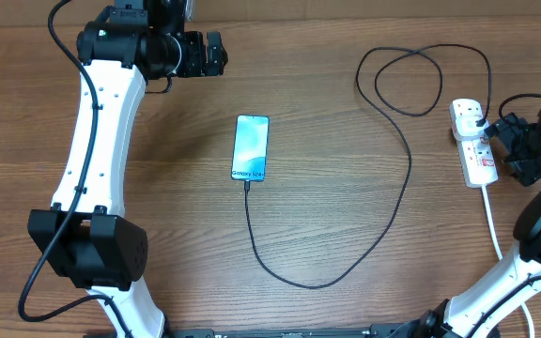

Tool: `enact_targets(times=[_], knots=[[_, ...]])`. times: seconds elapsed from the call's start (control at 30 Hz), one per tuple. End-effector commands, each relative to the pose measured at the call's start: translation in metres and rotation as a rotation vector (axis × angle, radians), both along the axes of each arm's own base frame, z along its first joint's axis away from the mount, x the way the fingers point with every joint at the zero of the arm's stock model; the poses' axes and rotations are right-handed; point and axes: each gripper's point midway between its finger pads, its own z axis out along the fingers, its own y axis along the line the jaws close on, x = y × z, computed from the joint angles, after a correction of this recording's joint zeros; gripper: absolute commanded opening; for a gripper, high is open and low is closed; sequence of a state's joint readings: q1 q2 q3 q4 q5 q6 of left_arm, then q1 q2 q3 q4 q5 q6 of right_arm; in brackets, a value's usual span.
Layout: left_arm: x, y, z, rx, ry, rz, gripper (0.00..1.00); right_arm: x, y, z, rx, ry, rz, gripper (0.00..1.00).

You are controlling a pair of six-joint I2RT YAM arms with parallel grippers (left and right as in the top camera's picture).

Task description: Plug charger to phone and switch on socket

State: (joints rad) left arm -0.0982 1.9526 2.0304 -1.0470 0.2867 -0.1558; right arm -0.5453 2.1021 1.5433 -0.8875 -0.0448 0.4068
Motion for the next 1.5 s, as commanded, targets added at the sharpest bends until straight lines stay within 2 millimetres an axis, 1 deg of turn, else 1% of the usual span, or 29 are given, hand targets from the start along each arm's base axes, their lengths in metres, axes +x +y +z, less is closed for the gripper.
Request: enact_targets(times=[0.0, 0.13, 0.23, 0.73, 0.93, 1.1, 1.27, 1.33, 1.4, 1.47], knots=[[0.001, 0.002, -0.004, 0.006, 0.009, 0.01, 1.0, 0.006, 0.027, -0.004, 0.063, -0.005, 0.068, 1.0], [0.001, 0.002, -0.004, 0.006, 0.009, 0.01, 1.0, 0.006, 0.028, -0.004, 0.067, -0.007, 0.069, 1.0], [0.001, 0.001, -0.004, 0.005, 0.009, 0.008, 1.0, 0.009, 0.033, -0.003, 0.09, -0.024, 0.1, 1.0], [0.001, 0.001, -0.004, 0.005, 0.009, 0.009, 1.0, 0.007, 0.036, -0.003, 0.103, -0.018, 0.102, 1.0], [0.001, 0.001, -0.004, 0.005, 0.009, 0.008, 1.0, 0.01, 0.044, -0.004, 0.1, -0.012, 0.126, 1.0], [0.001, 0.001, -0.004, 0.006, 0.009, 0.009, 1.0, 0.012, 0.046, -0.004, 0.083, -0.006, 0.135, 1.0], [0.001, 0.001, -0.004, 0.006, 0.009, 0.008, 1.0, 0.014, 0.051, -0.003, 0.105, -0.023, 0.158, 1.0], [0.001, 0.001, -0.004, 0.005, 0.009, 0.008, 1.0, 0.015, 0.051, -0.002, 0.107, -0.025, 0.154, 1.0], [0.001, 0.001, -0.004, 0.005, 0.009, 0.008, 1.0, 0.015, 0.051, 0.004, 0.109, -0.023, 0.145, 1.0], [0.001, 0.001, -0.004, 0.005, 0.009, 0.008, 1.0, 0.013, 0.047, 0.014, 0.109, -0.023, 0.118, 1.0]])
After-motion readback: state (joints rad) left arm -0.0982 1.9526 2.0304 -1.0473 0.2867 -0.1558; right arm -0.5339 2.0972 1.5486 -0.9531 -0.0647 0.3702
